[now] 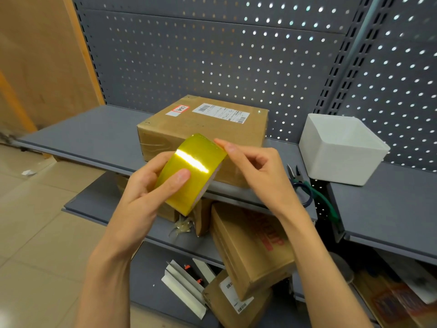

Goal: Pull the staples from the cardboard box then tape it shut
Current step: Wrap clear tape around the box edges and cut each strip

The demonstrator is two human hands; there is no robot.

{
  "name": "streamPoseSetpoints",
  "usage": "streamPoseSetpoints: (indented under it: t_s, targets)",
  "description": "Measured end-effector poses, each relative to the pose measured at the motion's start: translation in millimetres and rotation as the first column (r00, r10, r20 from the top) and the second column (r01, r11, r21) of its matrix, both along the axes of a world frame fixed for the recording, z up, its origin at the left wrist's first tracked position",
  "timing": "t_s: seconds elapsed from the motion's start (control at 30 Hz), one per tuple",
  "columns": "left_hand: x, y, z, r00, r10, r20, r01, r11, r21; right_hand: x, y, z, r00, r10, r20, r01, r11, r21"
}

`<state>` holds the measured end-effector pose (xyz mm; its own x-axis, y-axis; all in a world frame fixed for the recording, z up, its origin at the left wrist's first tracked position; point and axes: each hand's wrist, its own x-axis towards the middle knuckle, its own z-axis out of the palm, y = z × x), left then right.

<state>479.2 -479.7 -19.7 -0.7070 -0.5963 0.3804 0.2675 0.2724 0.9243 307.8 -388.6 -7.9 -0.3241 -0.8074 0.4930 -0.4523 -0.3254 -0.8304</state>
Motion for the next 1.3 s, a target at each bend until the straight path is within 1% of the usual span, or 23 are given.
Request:
streamPoseSetpoints:
  t_s: [0.1, 0.2, 0.3, 0.33, 0.53, 0.67, 0.87, 0.97, 1.07, 1.2, 1.3]
  targets:
    - [-2.3, 0.9, 0.2, 0.999, 0.044, -0.021, -0.043, 0.997, 0.064, 0.6, -1.1, -0.3, 0.996, -0.007, 0.091, 0.011, 0.999, -0.047]
    - [-5.1, 2.6, 1.4, 0.996, 0.084, -0.036, -0.078, 0.987, 0.143, 4.9, -4.0, -1.1, 0.991, -0.046, 0.125, 0.056, 0.995, -0.080]
    - [-5.7, 3.9, 1.5, 0.987, 0.157, -0.042, -0.144, 0.963, 0.230, 8.9, -3.5, 1.2, 0.988, -0.051, 0.147, 0.065, 0.993, -0.095]
    - [-5.8, 4.5, 1.9, 0.984, 0.173, -0.042, -0.158, 0.958, 0.238, 9.7, -3.8, 1.3, 0.986, -0.044, 0.161, 0.058, 0.995, -0.085]
    - [-7.1, 5.2, 3.5, 0.979, 0.201, -0.037, -0.190, 0.960, 0.203, 16.3, -5.3, 2.3, 0.956, 0.014, 0.292, -0.014, 1.000, -0.001]
    - [-3.4, 4.8, 2.9, 0.980, 0.198, -0.033, -0.190, 0.967, 0.172, 12.9, -3.2, 2.0, 0.933, -0.016, 0.359, 0.018, 1.000, -0.001]
    - [-1.0, 5.6, 4.1, 0.991, 0.132, -0.015, -0.128, 0.982, 0.138, 8.5, 0.6, 2.5, 0.931, 0.015, 0.363, -0.027, 0.999, 0.026]
    - [-1.0, 6.1, 3.8, 0.994, 0.107, 0.004, -0.106, 0.989, 0.102, 9.3, 2.7, 4.0, 0.950, 0.042, 0.311, -0.062, 0.997, 0.054]
    - [-2.4, 7.1, 3.1, 0.995, 0.103, 0.006, -0.103, 0.991, 0.083, 10.8, 2.4, 5.3, 0.972, 0.043, 0.230, -0.078, 0.987, 0.142]
    - [-6.0, 7.7, 3.4, 0.988, 0.155, 0.009, -0.155, 0.986, 0.067, 16.1, -0.6, 2.7, 1.000, -0.011, 0.019, 0.008, 0.987, 0.163]
    - [-6.9, 7.7, 2.8, 0.984, 0.178, 0.014, -0.178, 0.981, 0.070, 17.8, 0.1, 2.0, 0.999, -0.040, -0.025, 0.043, 0.989, 0.145]
